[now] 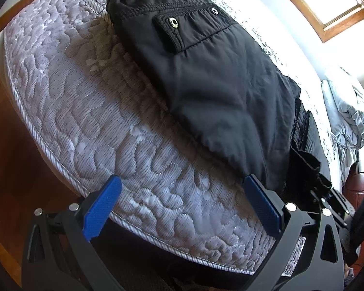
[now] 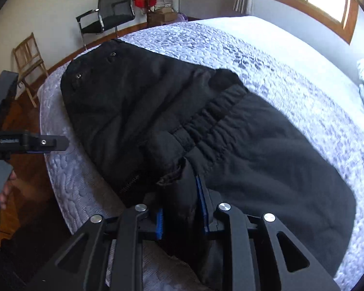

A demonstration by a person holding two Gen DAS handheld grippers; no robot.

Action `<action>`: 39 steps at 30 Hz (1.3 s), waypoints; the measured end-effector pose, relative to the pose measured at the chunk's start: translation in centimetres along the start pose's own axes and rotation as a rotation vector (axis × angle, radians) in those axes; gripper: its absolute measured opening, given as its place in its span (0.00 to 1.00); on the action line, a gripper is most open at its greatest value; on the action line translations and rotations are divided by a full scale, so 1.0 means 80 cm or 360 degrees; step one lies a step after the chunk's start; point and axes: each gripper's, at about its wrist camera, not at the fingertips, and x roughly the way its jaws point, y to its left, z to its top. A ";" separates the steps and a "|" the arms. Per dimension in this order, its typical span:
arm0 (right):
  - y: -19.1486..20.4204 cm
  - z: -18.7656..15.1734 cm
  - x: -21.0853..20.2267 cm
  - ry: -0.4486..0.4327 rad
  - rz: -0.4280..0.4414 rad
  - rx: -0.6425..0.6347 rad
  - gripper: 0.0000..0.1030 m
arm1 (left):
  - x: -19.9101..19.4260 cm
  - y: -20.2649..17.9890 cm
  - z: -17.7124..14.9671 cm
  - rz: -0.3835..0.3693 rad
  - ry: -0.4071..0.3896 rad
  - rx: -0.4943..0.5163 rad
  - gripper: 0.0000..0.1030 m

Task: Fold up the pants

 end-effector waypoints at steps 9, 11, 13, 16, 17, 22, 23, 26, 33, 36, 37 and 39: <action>-0.017 -0.016 -0.064 -0.0167 0.0203 0.0190 0.70 | -0.019 -0.005 0.015 -0.0013 -0.0052 -0.0017 0.97; -0.034 -0.026 -0.086 -0.0242 0.0219 0.0312 0.71 | -0.029 -0.002 0.023 -0.0051 -0.0094 -0.0057 0.97; -0.060 -0.039 -0.113 -0.0321 0.0179 0.0443 0.71 | -0.035 0.004 0.033 -0.0077 -0.0125 -0.0099 0.97; -0.093 -0.064 -0.141 -0.0390 0.0054 0.0575 0.78 | -0.042 0.026 0.051 -0.0162 -0.0176 -0.0224 0.97; -0.106 -0.074 -0.149 -0.0409 -0.0020 0.0626 0.80 | -0.045 0.036 0.058 -0.0178 -0.0190 -0.0292 0.97; -0.166 -0.122 -0.164 -0.0409 -0.0151 0.0908 0.81 | -0.051 0.076 0.086 -0.0311 -0.0259 -0.0468 0.97; -0.177 -0.131 -0.166 -0.0408 -0.0161 0.0968 0.81 | -0.050 0.081 0.092 -0.0331 -0.0256 -0.0491 0.97; -0.203 -0.155 -0.171 -0.0431 -0.0160 0.1127 0.81 | -0.042 0.098 0.110 -0.0453 -0.0239 -0.0616 0.97; -0.209 -0.167 -0.171 -0.0425 -0.0176 0.1135 0.82 | -0.007 0.110 0.119 -0.0700 -0.0159 -0.0860 0.97; -0.200 -0.161 -0.167 -0.0407 -0.0173 0.1077 0.82 | 0.005 0.108 0.116 -0.0727 -0.0152 -0.0924 0.97; -0.197 -0.158 -0.164 -0.0398 -0.0183 0.1054 0.82 | 0.005 0.107 0.115 -0.0728 -0.0156 -0.0930 0.97; -0.194 -0.153 -0.160 -0.0385 -0.0185 0.1024 0.82 | 0.005 0.105 0.115 -0.0743 -0.0169 -0.0956 0.97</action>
